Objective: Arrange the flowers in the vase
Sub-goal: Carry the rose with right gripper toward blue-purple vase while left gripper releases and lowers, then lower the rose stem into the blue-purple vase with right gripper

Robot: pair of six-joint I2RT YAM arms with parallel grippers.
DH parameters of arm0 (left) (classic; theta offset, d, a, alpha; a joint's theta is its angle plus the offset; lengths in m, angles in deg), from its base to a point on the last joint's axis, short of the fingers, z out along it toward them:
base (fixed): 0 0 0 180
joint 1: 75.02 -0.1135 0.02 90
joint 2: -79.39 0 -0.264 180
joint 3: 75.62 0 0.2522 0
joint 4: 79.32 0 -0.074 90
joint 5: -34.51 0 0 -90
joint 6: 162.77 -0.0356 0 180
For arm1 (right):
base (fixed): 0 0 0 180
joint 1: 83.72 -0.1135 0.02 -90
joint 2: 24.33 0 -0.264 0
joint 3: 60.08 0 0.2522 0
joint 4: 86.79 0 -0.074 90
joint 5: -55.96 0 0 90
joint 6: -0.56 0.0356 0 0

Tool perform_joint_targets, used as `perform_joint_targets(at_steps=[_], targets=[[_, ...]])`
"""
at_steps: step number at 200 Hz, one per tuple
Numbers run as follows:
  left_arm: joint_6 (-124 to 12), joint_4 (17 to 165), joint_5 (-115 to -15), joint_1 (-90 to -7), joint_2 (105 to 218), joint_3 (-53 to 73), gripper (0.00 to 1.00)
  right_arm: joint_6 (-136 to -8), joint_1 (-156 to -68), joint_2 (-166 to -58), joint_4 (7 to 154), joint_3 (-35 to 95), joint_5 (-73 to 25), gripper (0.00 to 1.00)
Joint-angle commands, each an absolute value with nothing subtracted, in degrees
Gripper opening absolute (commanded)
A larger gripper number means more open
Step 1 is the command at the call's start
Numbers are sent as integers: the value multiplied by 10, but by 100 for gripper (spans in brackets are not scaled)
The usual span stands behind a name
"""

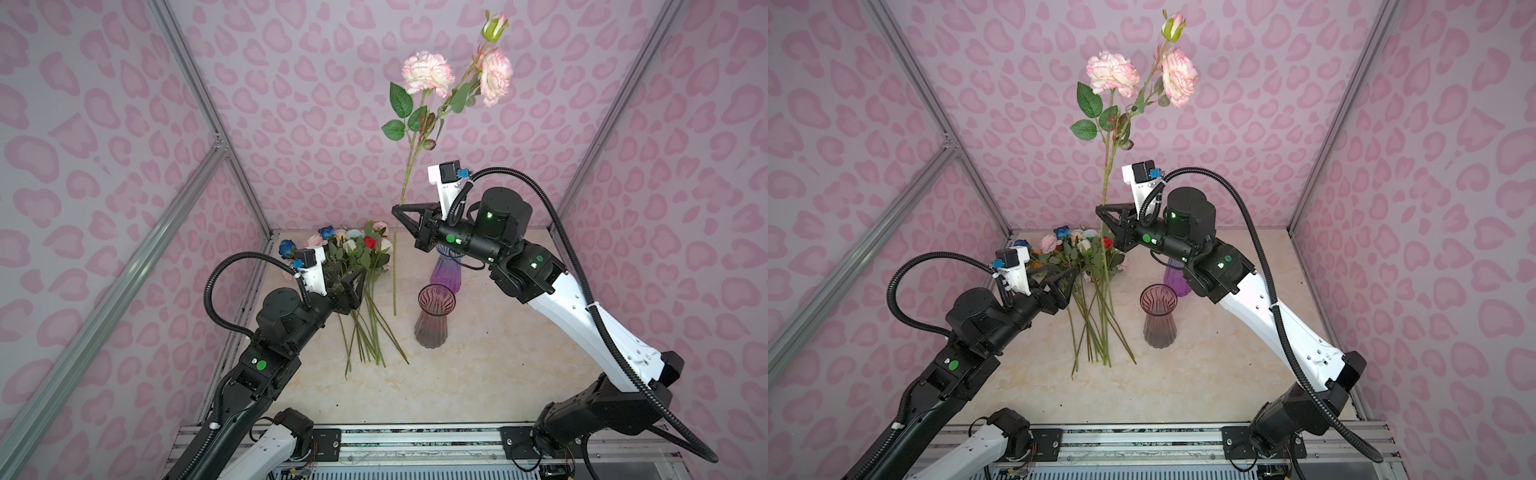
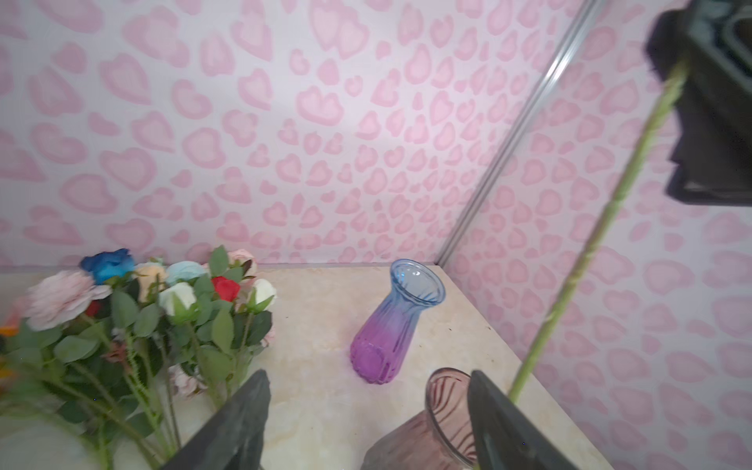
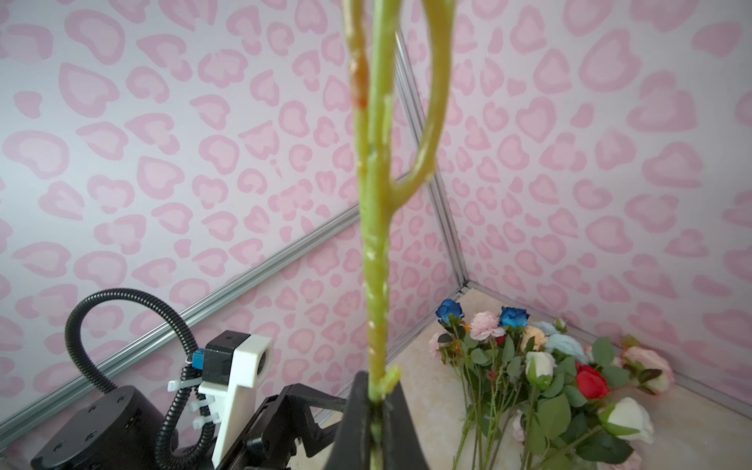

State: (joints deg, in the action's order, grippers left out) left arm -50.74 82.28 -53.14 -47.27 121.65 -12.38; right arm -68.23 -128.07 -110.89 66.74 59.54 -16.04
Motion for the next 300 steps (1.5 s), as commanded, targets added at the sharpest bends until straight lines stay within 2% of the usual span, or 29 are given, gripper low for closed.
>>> perform_joint_targets(at_steps=[1,29,64,94,186,219,267,300], targets=[[-472,818,-406,-473,1201,-143,81,-718,-1261,-1083,677,595,-222,0],[-459,808,-399,-473,1199,-158,82,-715,-1232,-1041,701,569,-266,0],[-451,804,-411,-473,1219,-155,82,-715,-1210,-1021,687,542,-275,0],[-438,804,-423,-473,1234,-159,82,-703,-1202,-1000,696,466,-290,0],[-412,806,-444,-473,1301,-156,81,-648,-1207,-962,741,240,-317,0],[-405,808,-455,-473,1332,-157,81,-658,-1238,-954,759,179,-362,0],[-402,805,-481,-473,1363,-144,80,-651,-1246,-935,756,134,-396,7],[-400,807,-482,-473,1370,-148,80,-642,-1246,-928,754,119,-392,15]])
